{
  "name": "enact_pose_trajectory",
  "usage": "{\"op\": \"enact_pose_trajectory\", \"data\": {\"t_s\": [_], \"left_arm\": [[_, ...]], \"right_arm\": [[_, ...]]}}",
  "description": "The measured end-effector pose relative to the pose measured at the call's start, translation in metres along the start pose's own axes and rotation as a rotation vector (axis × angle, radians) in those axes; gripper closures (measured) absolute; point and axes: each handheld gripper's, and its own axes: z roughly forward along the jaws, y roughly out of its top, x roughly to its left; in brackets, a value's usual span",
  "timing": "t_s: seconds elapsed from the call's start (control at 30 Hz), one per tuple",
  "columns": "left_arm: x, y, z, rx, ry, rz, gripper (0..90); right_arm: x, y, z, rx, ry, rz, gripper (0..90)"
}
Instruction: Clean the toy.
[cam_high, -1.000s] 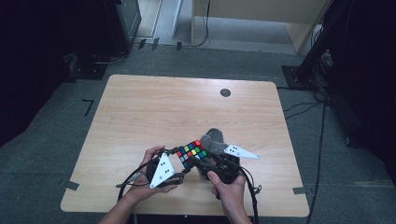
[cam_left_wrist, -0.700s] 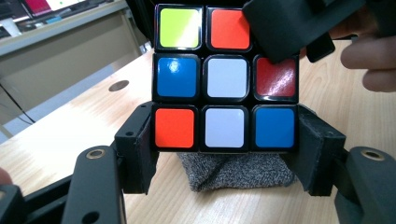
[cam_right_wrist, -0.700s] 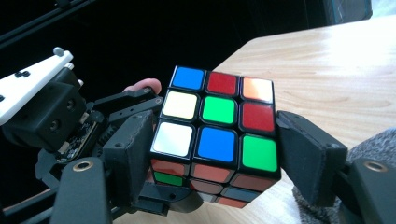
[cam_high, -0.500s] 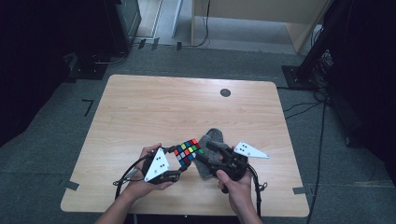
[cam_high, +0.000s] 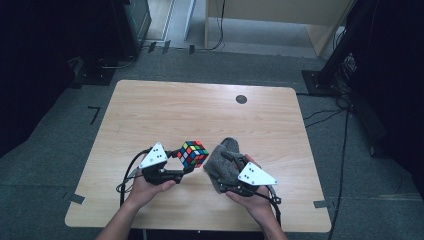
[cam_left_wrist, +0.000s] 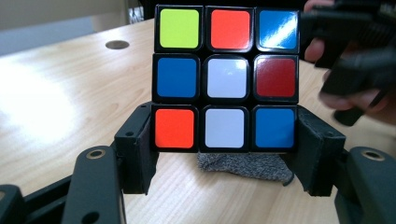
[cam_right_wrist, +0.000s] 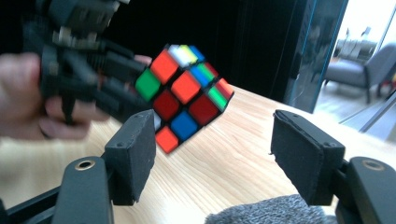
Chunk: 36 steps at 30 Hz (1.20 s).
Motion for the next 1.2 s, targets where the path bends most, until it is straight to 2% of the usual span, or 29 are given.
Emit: {"op": "enact_pose_trajectory", "data": {"t_s": [0.03, 0.07, 0.1, 0.13, 0.17, 0.2, 0.23, 0.27, 0.33, 0.43, 0.5, 0.6, 0.7, 0.77, 0.83, 0.87, 0.93, 0.97, 1.03, 1.13, 1.2], "left_arm": [[0.001, 0.001, -0.001, 0.009, -0.012, -0.015, 34.4], [0.001, 0.001, -0.001, 0.009, -0.012, -0.015, 34.3], [0.002, 0.002, -0.001, 0.012, -0.015, -0.029, 34.3], [0.003, 0.004, -0.002, 0.019, -0.021, -0.044, 34.3], [0.004, 0.005, -0.001, 0.028, -0.027, -0.059, 34.3], [0.003, 0.006, -0.001, 0.041, -0.028, -0.067, 34.3], [0.003, 0.006, -0.001, 0.041, -0.028, -0.067, 34.3], [0.002, 0.008, -0.001, 0.053, -0.036, -0.075, 34.3], [0.001, 0.009, 0.000, 0.062, -0.048, -0.082, 34.3], [0.000, 0.010, 0.002, 0.078, -0.076, -0.108, 34.3], [-0.002, 0.012, 0.003, 0.092, -0.085, -0.122, 34.3], [-0.003, 0.013, 0.005, 0.100, -0.108, -0.157, 34.3], [-0.004, 0.014, 0.006, 0.115, -0.119, -0.161, 34.3], [-0.006, 0.015, 0.008, 0.131, -0.149, -0.173, 34.3], [-0.006, 0.015, 0.008, 0.138, -0.161, -0.175, 34.2], [-0.008, 0.016, 0.010, 0.152, -0.185, -0.179, 34.2], [-0.009, 0.016, 0.011, 0.159, -0.196, -0.179, 34.2], [-0.011, 0.016, 0.012, 0.171, -0.219, -0.181, 34.1], [-0.010, 0.016, 0.012, 0.173, -0.218, -0.181, 34.0], [-0.010, 0.016, 0.011, 0.159, -0.229, -0.169, 32.8], [-0.010, 0.016, 0.010, 0.149, -0.246, -0.143, 30.1]], "right_arm": [[0.002, -0.002, 0.001, 0.000, -0.003, -0.022, 30.6], [0.002, -0.002, 0.001, 0.000, -0.003, -0.022, 30.6], [0.004, -0.004, 0.002, 0.001, -0.005, -0.049, 30.4], [0.006, -0.007, 0.004, 0.006, -0.007, -0.105, 29.4], [0.006, -0.007, 0.004, 0.006, -0.007, -0.105, 29.4], [0.009, -0.010, 0.006, 0.008, -0.009, -0.140, 29.0], [0.009, -0.010, 0.006, 0.008, -0.009, -0.140, 29.0], [0.011, -0.012, 0.008, 0.005, -0.010, -0.167, 28.9], [0.013, -0.013, 0.009, 0.001, -0.015, -0.191, 27.7], [0.017, -0.014, 0.010, -0.001, -0.036, -0.231, 22.1], [0.020, -0.014, 0.012, -0.008, -0.059, -0.265, 21.8], [0.024, -0.013, 0.013, -0.013, -0.065, -0.301, 21.5], [0.027, -0.013, 0.014, -0.014, -0.077, -0.333, 21.9], [0.027, -0.014, 0.014, -0.010, -0.078, -0.349, 22.7], [0.029, -0.015, 0.015, -0.005, -0.074, -0.369, 23.8], [0.029, -0.015, 0.016, -0.002, -0.076, -0.380, 24.4], [0.030, -0.015, 0.016, 0.001, -0.076, -0.390, 24.9], [0.032, -0.016, 0.017, 0.006, -0.085, -0.411, 29.6], [0.032, -0.017, 0.017, 0.007, -0.091, -0.438, 32.0], [0.033, -0.017, 0.016, 0.006, -0.090, -0.448, 34.0], [0.032, -0.015, 0.015, 0.010, -0.089, -0.431, 34.1]]}}
